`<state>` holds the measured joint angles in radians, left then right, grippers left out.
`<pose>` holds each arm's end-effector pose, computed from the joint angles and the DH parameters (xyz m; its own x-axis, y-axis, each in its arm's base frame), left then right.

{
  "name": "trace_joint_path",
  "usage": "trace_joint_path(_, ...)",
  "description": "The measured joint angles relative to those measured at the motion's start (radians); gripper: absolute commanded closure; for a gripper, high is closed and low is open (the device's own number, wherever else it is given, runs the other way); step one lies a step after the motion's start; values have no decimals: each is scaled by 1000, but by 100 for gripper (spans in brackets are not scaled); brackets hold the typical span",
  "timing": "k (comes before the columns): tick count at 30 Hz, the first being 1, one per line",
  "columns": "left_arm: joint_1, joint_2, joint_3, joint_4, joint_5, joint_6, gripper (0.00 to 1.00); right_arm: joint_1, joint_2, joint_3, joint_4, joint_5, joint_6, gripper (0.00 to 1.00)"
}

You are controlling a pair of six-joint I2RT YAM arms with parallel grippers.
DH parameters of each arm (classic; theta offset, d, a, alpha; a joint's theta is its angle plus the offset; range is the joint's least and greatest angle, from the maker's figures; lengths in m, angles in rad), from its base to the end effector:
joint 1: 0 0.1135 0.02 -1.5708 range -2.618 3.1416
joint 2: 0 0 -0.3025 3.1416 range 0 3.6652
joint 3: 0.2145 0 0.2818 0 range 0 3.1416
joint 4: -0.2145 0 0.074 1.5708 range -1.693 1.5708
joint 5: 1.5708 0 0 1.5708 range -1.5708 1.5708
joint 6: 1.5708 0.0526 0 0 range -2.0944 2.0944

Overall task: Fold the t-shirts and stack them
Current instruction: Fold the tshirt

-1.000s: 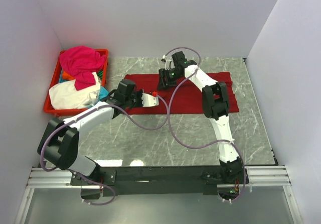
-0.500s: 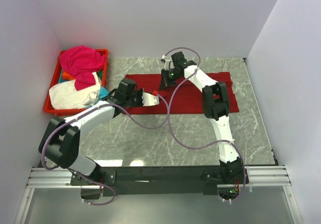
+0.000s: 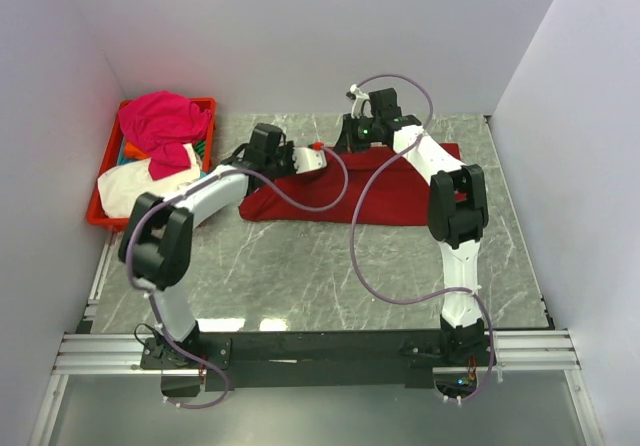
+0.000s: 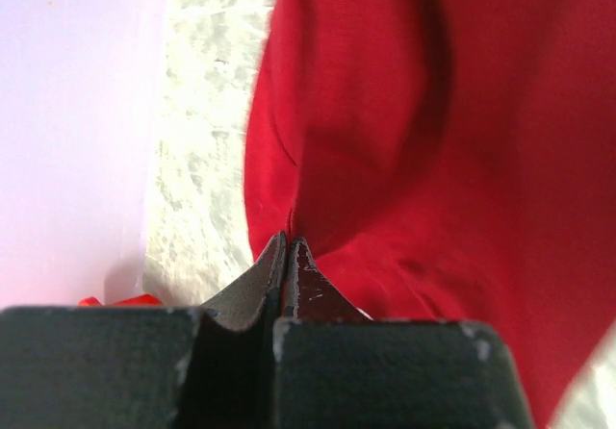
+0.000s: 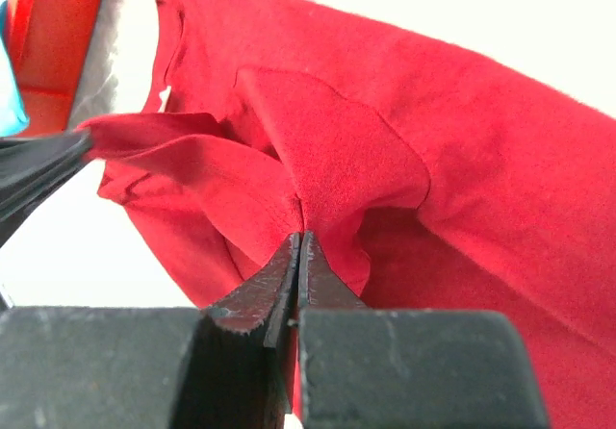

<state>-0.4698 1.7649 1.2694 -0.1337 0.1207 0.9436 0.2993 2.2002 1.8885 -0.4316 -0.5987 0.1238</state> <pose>0.3994 -0.2099 0.2579 0.1262 0.8374 -0.5319 0.7396 0.2779 0.6130 0.5312 0.1949 0.2512 -0.7207 -0.1156 -0.6835 -0.5553 0.6865 0.4694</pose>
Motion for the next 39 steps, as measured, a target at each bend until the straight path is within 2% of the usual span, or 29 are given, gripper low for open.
trace_joint_path(9, 12, 219, 177, 26, -79, -53, 100, 3, 0, -12, 33, 39, 17, 87)
trace_joint_path(15, 15, 264, 221, 53, -104, -69, 100, 4, 2, -11, 34, 64, 15, 81)
trace_joint_path(20, 18, 256, 194, 117, -101, -68, 100, 4, 4, -11, 34, 72, 13, 80)
trace_joint_path(27, 18, 134, 21, 150, -85, -43, 100, 4, 11, -11, 20, 63, -9, 74)
trace_joint_path(39, 18, -246, -241, 177, -45, -50, 100, 14, 26, -9, -64, -31, -124, 73)
